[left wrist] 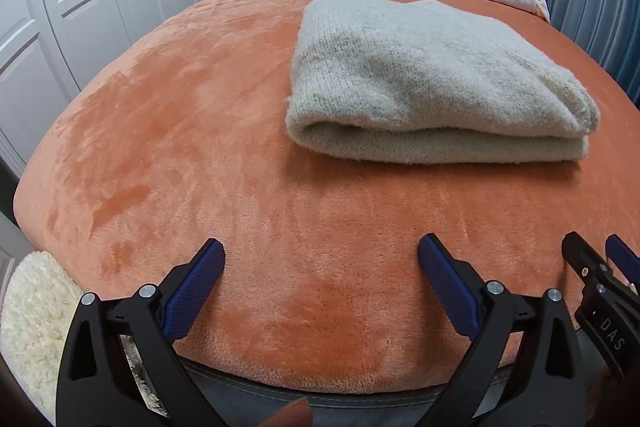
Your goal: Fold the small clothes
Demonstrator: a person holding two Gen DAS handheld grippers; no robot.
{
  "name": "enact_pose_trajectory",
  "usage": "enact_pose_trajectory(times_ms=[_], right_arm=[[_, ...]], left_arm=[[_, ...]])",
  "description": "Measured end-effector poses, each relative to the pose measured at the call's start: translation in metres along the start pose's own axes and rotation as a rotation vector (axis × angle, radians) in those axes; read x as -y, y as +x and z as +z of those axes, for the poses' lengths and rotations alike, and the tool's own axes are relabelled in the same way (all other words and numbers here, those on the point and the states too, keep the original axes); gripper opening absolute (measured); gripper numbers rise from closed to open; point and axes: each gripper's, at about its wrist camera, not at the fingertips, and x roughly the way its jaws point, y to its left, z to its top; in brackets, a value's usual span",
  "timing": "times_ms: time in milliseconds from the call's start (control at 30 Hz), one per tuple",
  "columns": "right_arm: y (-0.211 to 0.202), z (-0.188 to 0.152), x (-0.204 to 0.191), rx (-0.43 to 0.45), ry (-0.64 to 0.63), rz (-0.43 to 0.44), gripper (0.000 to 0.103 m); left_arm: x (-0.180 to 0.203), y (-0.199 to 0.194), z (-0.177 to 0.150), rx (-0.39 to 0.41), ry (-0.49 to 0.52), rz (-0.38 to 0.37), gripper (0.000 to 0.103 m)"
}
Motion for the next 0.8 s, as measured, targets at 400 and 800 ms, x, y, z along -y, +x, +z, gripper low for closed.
enact_pose_trajectory(times_ms=[400,800], right_arm=[[0.009,-0.014,-0.01,-0.001,0.006,-0.021,0.092],[0.008,-0.014,-0.01,0.0,0.003,-0.024,0.092]], left_arm=[[0.001,0.006,-0.005,0.046,-0.011,0.006,0.098],[-0.002,0.008,-0.003,0.049,-0.013,0.0,0.098]])
